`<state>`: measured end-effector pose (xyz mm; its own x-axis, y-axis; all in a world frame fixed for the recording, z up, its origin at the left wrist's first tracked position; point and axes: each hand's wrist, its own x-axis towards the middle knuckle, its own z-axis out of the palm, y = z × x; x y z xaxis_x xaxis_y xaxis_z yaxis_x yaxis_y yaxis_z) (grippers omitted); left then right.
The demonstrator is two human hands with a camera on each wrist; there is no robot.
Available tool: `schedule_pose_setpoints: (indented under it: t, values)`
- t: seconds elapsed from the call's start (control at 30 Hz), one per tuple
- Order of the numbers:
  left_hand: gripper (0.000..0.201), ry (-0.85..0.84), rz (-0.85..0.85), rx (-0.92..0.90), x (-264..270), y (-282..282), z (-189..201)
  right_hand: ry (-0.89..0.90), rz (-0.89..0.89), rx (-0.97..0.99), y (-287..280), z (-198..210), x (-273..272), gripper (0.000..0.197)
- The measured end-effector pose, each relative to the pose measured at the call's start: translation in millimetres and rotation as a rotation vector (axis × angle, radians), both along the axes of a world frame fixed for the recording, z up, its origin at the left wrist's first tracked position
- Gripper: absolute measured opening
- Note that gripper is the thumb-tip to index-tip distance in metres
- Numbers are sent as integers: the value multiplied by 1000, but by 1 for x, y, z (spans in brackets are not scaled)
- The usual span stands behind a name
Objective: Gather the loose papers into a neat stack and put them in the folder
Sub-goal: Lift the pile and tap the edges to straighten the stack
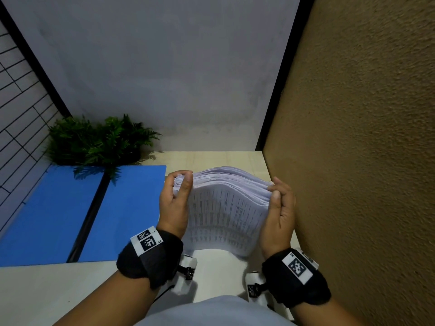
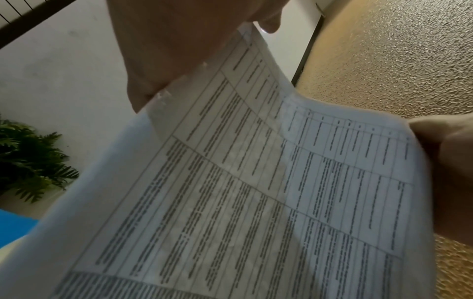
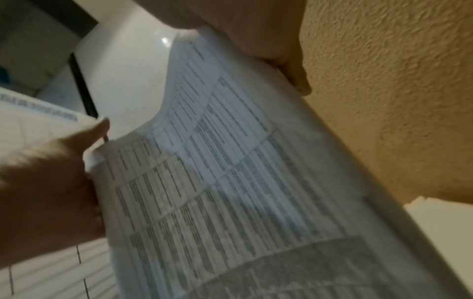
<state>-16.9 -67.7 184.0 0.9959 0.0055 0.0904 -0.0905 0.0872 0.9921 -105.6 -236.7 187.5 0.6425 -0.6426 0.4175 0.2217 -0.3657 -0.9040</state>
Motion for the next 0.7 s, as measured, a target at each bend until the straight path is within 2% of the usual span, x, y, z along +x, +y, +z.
schedule_pose_setpoints:
  t: [0.17,0.3,0.4,0.5,0.53,0.63,0.7]
  values:
    - [36,-3,-19,-16,1,1,-1,64,103,-181,-1,-5,-8,32]
    - [39,-7,-36,-13,0,1,0,135,58,-135,-4,-3,-7,55]
    - [46,-27,-117,-38,-3,5,0,144,91,-225,-6,-3,-6,68]
    - [68,-41,-167,-29,-2,7,-4,222,58,-135,-9,1,-1,48]
    - [72,-38,-176,-24,-2,8,-5,224,60,-164,-10,3,-1,43]
    - [82,-16,-204,-31,-1,8,-10,206,124,-281,-10,4,2,40]
    - [88,8,-222,-31,-1,9,-13,224,63,-188,-13,4,4,39]
